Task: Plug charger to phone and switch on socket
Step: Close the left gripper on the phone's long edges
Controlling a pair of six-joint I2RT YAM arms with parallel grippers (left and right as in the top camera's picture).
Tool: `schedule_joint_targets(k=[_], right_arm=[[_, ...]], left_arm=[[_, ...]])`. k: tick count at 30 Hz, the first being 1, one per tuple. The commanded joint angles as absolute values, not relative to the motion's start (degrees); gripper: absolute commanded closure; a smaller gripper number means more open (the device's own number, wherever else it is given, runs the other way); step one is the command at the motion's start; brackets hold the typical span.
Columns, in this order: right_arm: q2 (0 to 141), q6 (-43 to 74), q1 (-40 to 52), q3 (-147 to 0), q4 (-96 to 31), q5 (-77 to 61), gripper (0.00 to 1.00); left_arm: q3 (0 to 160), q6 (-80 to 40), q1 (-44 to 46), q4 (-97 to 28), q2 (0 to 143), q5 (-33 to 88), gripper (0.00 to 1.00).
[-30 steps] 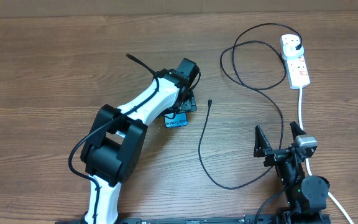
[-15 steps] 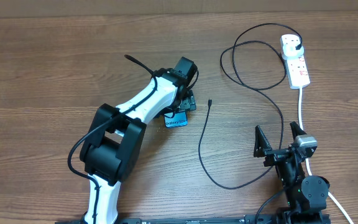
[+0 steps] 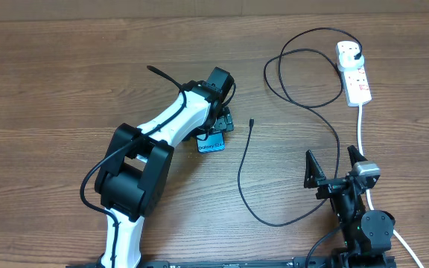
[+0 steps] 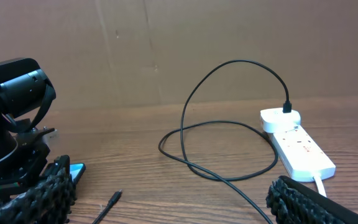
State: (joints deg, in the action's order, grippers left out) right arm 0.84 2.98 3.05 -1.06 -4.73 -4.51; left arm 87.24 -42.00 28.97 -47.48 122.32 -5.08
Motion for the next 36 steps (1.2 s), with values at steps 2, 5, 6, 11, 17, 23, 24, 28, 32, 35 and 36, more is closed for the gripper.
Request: schedule_joint_targets(k=[2, 5, 6, 11, 17, 23, 24, 28, 32, 35, 36], right_arm=[[0.2, 3.2, 3.3, -0.5, -4.5, -4.5, 0.0], [0.2, 3.2, 3.3, -0.5, -4.5, -4.5, 0.0], [0.2, 3.2, 3.3, -0.5, -4.5, -4.5, 0.0], [0.2, 3.2, 3.3, -0.5, -4.5, -4.5, 0.0], [0.2, 3.2, 3.3, -0.5, -4.5, -4.5, 0.0], [0.2, 3.2, 3.3, -0.5, -4.5, -4.5, 0.0], [0.2, 3.2, 3.3, -0.5, -4.5, -4.5, 0.0], [0.2, 3.2, 3.3, -0.5, -4.5, -4.5, 0.0], [0.2, 3.2, 3.3, -0.5, -4.5, -4.5, 0.0], [0.2, 3.2, 3.3, -0.5, -4.5, -4.5, 0.0], [0.2, 3.2, 3.3, -0.5, -4.5, -4.5, 0.0]], left_arm=[[86.6, -42.2, 28.5, -47.7, 124.4, -5.7, 0.0], [86.6, -42.2, 28.5, -47.7, 124.4, -5.7, 0.0], [86.6, -42.2, 28.5, -47.7, 124.4, -5.7, 0.0], [86.6, -42.2, 28.5, -47.7, 124.4, -5.7, 0.0], [86.6, -42.2, 28.5, -47.5, 124.4, -6.0, 0.0], [86.6, -42.2, 28.5, -47.0, 124.4, -6.0, 0.0], [86.6, -42.2, 28.5, -47.0, 124.4, -6.2, 0.0], [86.6, -42.2, 28.5, -46.8, 124.4, -6.2, 0.0], [86.6, -42.2, 28.5, -46.9, 124.4, -6.2, 0.0], [86.5, -42.2, 28.5, -46.9, 124.4, -6.3, 0.0], [86.4, -42.2, 28.5, -46.9, 124.4, -6.3, 0.0]])
